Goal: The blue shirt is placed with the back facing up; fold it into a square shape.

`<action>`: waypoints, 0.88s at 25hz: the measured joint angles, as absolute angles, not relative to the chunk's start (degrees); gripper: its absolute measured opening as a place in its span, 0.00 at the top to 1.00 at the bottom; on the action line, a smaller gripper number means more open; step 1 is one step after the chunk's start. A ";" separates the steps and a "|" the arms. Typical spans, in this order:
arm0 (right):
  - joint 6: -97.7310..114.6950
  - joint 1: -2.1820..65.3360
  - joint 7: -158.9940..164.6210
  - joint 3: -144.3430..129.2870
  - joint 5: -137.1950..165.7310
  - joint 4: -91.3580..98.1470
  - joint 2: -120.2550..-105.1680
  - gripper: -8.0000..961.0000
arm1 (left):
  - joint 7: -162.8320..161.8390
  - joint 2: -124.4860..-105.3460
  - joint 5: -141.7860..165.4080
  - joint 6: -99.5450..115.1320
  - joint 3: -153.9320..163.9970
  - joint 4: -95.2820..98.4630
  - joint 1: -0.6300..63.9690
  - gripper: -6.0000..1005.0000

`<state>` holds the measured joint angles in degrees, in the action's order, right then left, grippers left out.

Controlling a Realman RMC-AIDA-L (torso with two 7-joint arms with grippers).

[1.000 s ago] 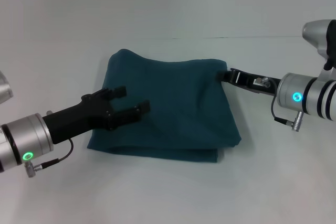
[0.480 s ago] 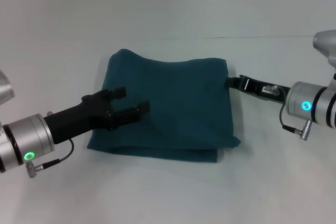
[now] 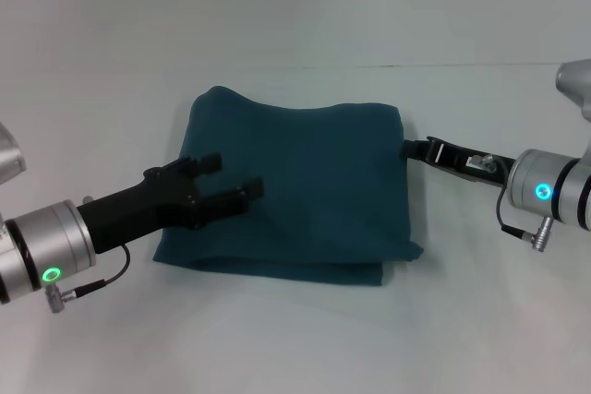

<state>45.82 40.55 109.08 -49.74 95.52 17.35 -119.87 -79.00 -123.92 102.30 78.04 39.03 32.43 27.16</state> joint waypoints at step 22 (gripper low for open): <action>44.34 40.53 109.44 -50.33 95.92 17.58 -119.48 0.91 | -79.01 -123.92 102.23 77.53 39.02 32.43 27.34 0.06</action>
<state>44.34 40.53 109.44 -50.33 95.92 17.58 -119.48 -79.01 -123.92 102.23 77.53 39.02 32.43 27.34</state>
